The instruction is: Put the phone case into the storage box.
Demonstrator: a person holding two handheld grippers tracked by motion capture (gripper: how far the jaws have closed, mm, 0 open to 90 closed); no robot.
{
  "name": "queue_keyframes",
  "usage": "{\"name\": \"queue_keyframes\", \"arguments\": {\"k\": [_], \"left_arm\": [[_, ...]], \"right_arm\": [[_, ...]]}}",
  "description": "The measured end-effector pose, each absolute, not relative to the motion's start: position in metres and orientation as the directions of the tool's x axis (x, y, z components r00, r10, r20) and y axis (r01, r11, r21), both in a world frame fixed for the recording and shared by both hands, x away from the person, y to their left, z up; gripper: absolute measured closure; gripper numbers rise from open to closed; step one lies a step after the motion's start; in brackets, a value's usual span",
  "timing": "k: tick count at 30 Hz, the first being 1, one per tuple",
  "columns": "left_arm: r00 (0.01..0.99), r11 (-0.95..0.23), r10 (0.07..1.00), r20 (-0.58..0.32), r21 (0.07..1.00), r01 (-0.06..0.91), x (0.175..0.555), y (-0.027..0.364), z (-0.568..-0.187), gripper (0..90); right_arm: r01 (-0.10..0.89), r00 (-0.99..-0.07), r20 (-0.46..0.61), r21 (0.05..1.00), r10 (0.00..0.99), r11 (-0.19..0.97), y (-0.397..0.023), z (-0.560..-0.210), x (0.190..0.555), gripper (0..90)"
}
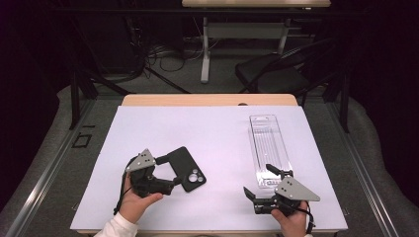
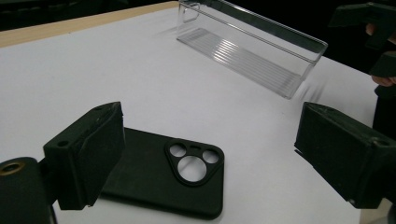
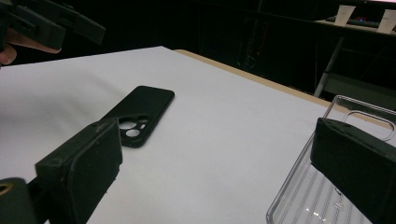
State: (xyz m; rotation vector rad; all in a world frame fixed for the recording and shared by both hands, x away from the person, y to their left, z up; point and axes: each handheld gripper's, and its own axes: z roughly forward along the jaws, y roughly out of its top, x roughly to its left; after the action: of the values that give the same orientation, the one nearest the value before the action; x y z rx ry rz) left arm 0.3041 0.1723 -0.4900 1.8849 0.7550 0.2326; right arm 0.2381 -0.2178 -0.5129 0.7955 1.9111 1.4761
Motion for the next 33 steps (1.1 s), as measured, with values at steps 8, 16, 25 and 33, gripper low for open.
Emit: {"name": "queue_keyframes", "arguments": {"k": [8,16,25,33], "left_arm": [[0.759,-0.277,0.627,-0.175,0.860,0.428,0.321,0.161,-0.483,22.2],[0.744,-0.287,0.642,-0.183,0.843,0.455,0.332,0.151,-0.478,32.6],[0.701,-0.304,0.694,-0.168,0.814,0.496,0.340,0.133,-0.482,52.1],[0.701,-0.329,0.697,-0.152,0.801,0.500,0.348,0.121,-0.493,53.8]], "right_arm": [[0.107,-0.648,-0.086,0.974,0.757,0.202,-0.218,-0.514,0.239,2.1],[0.106,-0.650,-0.091,0.972,0.755,0.208,-0.218,-0.514,0.239,2.2],[0.115,-0.648,-0.091,0.970,0.756,0.216,-0.218,-0.515,0.240,2.5],[0.118,-0.649,-0.092,0.969,0.755,0.219,-0.218,-0.515,0.240,2.7]]}}
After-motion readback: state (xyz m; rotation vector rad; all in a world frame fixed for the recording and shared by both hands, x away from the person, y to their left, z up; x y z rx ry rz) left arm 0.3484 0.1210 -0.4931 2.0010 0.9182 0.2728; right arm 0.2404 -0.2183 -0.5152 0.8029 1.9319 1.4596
